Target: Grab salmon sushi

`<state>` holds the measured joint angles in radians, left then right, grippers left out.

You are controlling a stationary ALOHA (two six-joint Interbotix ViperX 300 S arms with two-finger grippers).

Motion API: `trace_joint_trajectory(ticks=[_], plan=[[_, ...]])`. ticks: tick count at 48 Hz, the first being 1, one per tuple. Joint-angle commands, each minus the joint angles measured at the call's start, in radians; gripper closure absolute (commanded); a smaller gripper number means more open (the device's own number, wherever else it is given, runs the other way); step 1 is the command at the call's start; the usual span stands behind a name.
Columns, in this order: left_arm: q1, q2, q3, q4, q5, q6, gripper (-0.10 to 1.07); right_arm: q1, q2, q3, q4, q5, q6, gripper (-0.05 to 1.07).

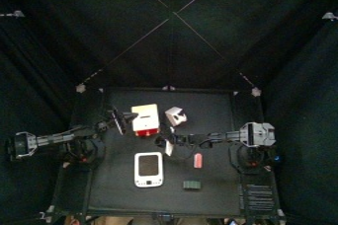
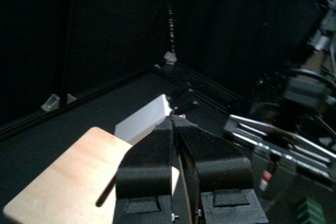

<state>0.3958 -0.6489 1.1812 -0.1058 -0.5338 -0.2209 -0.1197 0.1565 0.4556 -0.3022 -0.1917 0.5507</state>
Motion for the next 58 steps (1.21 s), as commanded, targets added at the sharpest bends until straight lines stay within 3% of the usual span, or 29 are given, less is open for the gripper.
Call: trace_joint_trajectory(ticks=[1, 8, 18, 25, 43, 58], plan=[[-0.038, 0.002, -0.005, 0.063, -0.015, 0.003, 0.58, 0.003, -0.067, 0.023, 0.037, 0.009, 0.002, 0.59], [-0.075, 0.002, -0.006, 0.14, -0.032, 0.003, 0.58, 0.023, -0.12, 0.08, 0.141, 0.038, 0.002, 0.59], [-0.106, 0.002, 0.002, 0.227, -0.044, 0.002, 0.58, 0.051, -0.187, 0.152, 0.339, 0.183, 0.0, 0.59], [-0.178, 0.0, 0.021, 0.233, -0.044, 0.002, 0.58, 0.075, -0.196, 0.173, 0.423, 0.265, 0.0, 0.58], [-0.224, -0.006, 0.097, 0.233, -0.046, 0.002, 0.58, 0.14, -0.229, 0.135, 0.589, 0.637, 0.003, 0.58], [-0.262, -0.006, 0.104, 0.221, -0.044, -0.002, 0.58, 0.176, -0.285, 0.175, 0.684, 0.681, 0.017, 0.58]])
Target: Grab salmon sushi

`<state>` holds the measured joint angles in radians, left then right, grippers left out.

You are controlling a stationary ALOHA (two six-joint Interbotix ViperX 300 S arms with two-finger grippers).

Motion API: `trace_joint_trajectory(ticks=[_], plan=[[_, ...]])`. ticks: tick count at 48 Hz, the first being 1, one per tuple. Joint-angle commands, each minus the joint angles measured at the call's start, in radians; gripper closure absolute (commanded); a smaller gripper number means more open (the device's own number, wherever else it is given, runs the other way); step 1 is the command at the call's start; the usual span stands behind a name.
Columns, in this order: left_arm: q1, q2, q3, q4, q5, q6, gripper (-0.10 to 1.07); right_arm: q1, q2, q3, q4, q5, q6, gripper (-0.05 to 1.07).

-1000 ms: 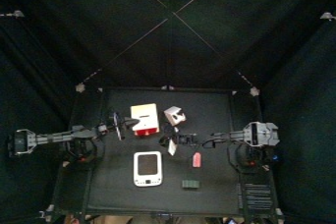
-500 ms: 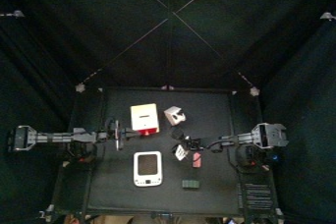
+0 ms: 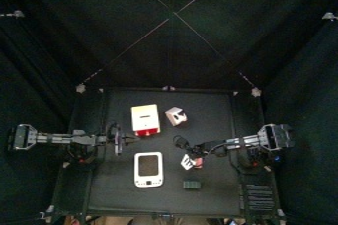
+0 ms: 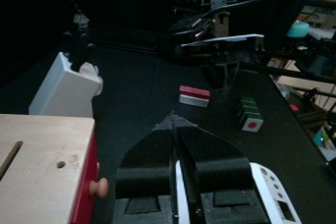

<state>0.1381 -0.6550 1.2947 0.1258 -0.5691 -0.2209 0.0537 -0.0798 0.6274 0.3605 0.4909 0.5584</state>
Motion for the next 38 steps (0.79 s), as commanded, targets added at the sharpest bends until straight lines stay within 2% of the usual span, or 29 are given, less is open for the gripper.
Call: trace_joint_trajectory(ticks=[1, 9, 24, 32, 38], plan=[[-0.006, 0.002, -0.009, -0.015, -0.009, -0.002, 0.58, 0.003, -0.055, 0.008, 0.023, -0.002, 0.018, 0.58], [-0.005, 0.0, 0.005, -0.058, -0.011, 0.0, 0.58, 0.006, -0.095, 0.058, -0.028, 0.028, 0.184, 0.58], [-0.003, 0.0, 0.015, -0.083, -0.009, 0.002, 0.58, 0.061, -0.118, 0.048, -0.354, 0.19, 0.597, 0.56], [-0.003, 0.0, 0.015, -0.083, -0.009, 0.0, 0.58, 0.106, -0.118, 0.044, -0.463, 0.281, 0.758, 0.48], [-0.003, 0.0, 0.018, -0.083, -0.009, 0.0, 0.58, 0.124, -0.117, 0.057, -0.508, 0.296, 0.838, 0.33]])
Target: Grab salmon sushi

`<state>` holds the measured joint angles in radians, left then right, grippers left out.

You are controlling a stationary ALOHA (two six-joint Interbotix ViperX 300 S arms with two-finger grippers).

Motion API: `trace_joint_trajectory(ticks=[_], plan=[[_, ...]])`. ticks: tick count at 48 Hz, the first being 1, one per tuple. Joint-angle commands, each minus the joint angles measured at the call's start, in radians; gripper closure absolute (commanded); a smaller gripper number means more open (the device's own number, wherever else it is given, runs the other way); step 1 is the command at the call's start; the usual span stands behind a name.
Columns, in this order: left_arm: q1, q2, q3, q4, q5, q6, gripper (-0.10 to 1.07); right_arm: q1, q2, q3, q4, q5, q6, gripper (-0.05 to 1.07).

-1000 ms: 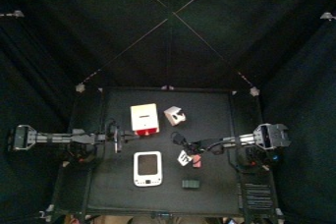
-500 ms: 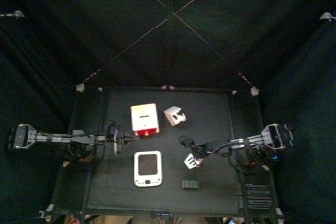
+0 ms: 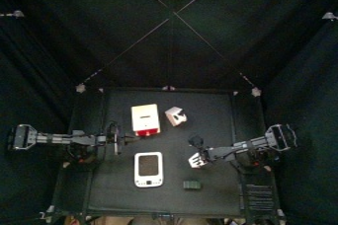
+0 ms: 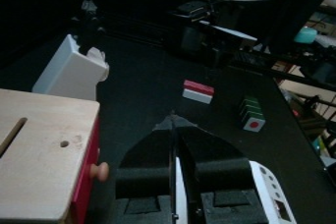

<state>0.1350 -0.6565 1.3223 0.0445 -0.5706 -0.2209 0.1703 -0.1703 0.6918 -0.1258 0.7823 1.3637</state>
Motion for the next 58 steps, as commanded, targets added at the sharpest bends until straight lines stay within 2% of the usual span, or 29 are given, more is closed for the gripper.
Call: trace_joint_trajectory(ticks=[1, 7, 14, 27, 38, 48, 58], plan=[[0.0, 0.002, -0.009, -0.002, -0.008, 0.0, 0.58, 0.009, -0.026, -0.005, -0.023, 0.005, 0.04, 0.31], [0.0, 0.002, -0.006, -0.002, -0.008, 0.0, 0.58, 0.009, -0.011, 0.011, -0.037, 0.005, 0.061, 0.15], [0.002, 0.002, -0.006, -0.002, -0.008, 0.002, 0.58, 0.003, 0.026, 0.031, -0.037, 0.002, 0.057, 0.05], [0.003, 0.002, -0.002, -0.002, -0.008, 0.0, 0.58, -0.002, 0.083, 0.035, -0.043, -0.012, 0.057, 0.05], [0.003, 0.002, 0.003, -0.002, -0.008, 0.0, 0.58, -0.011, 0.129, 0.035, -0.058, -0.077, 0.057, 0.05], [0.003, 0.002, 0.003, -0.002, -0.003, -0.002, 0.58, -0.012, 0.146, 0.046, -0.055, -0.089, 0.057, 0.06], [0.003, 0.002, 0.003, -0.002, 0.0, 0.0, 0.58, -0.011, 0.15, 0.057, -0.052, -0.094, 0.058, 0.15]])
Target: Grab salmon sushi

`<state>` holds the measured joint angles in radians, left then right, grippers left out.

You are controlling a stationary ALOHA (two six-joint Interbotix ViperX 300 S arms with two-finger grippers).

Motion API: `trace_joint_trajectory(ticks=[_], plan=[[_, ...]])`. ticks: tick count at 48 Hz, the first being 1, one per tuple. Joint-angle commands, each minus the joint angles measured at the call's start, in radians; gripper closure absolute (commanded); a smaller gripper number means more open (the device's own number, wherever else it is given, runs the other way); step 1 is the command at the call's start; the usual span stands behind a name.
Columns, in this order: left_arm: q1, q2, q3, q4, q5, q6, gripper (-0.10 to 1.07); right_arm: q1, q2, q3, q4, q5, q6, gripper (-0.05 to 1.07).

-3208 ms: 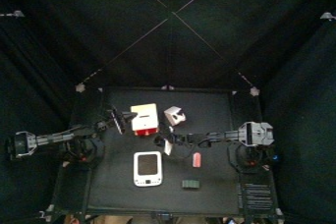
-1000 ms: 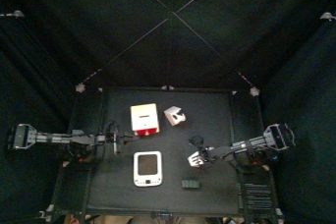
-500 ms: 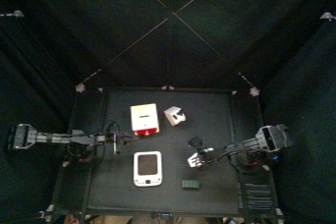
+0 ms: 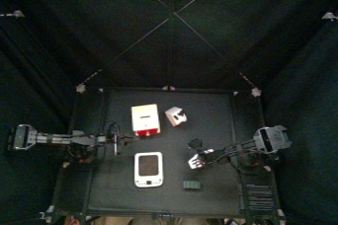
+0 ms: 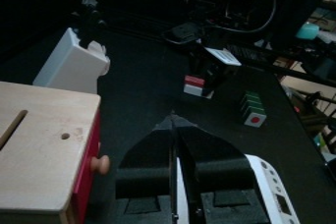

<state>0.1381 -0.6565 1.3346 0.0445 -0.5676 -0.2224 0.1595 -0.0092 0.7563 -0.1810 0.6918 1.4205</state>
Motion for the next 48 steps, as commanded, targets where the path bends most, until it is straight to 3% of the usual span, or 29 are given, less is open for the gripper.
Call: trace_joint_trajectory(ticks=[1, 16, 31, 48], plan=[[0.0, 0.002, -0.009, -0.002, -0.003, 0.002, 0.58, -0.002, -0.009, -0.006, 0.003, -0.003, 0.002, 0.16], [0.0, 0.002, -0.009, -0.002, -0.003, 0.0, 0.58, -0.006, -0.015, -0.023, -0.003, 0.006, -0.002, 0.32], [-0.002, 0.002, -0.006, -0.002, -0.002, 0.0, 0.58, -0.006, -0.098, -0.04, -0.034, 0.014, 0.002, 0.32], [-0.002, 0.003, -0.006, -0.018, -0.002, 0.002, 0.58, -0.009, -0.087, -0.04, -0.037, 0.003, 0.0, 0.33]])
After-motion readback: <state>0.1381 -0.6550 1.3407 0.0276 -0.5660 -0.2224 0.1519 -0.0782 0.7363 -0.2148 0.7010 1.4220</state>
